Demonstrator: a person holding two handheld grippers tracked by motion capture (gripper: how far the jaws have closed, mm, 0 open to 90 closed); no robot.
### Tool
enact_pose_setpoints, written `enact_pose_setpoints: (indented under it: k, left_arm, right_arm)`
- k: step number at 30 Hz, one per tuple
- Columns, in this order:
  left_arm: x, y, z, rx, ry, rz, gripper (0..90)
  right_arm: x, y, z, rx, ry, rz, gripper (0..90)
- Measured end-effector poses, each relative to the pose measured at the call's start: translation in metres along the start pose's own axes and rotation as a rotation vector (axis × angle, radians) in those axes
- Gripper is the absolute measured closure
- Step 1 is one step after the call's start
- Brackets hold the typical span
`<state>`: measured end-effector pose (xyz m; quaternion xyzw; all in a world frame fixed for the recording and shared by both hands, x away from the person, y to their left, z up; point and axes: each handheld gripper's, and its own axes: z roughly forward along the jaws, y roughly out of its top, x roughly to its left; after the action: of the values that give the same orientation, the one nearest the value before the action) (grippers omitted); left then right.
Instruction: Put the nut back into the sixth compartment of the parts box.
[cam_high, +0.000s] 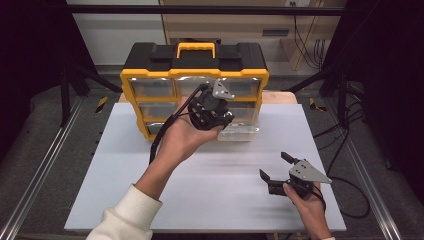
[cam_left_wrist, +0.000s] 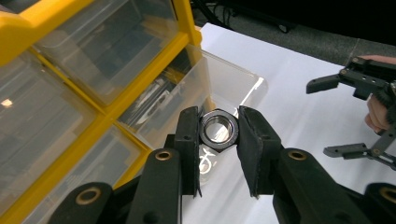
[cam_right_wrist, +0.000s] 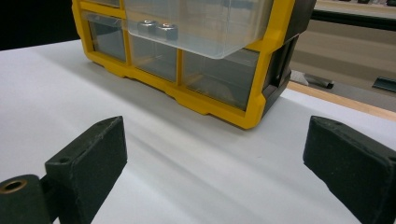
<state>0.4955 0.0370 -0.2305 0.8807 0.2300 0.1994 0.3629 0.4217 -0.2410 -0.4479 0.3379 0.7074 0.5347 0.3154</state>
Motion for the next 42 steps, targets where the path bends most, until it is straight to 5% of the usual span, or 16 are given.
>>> enact_pose_setpoints:
  k: [9, 28, 32, 42]
  left_arm:
    - [0.009, 0.007, 0.016, 0.01, 0.024, -0.054, 69.7]
    - [0.018, 0.01, 0.045, -0.006, 0.052, -0.099, 69.7]
    - [0.015, 0.011, 0.048, 0.027, 0.056, -0.062, 69.6]
    - [0.014, 0.008, 0.056, -0.003, 0.062, -0.055, 68.5]
  right_arm:
    - [0.0, 0.0, 0.0, 0.0, 0.002, 0.002, 6.4]
    - [-0.003, -0.001, -0.001, 0.005, -0.004, 0.008, 6.4]
    - [-0.003, -0.001, -0.001, 0.005, -0.004, 0.007, 6.4]
    - [-0.002, -0.002, 0.0, 0.009, -0.004, 0.007, 6.4]
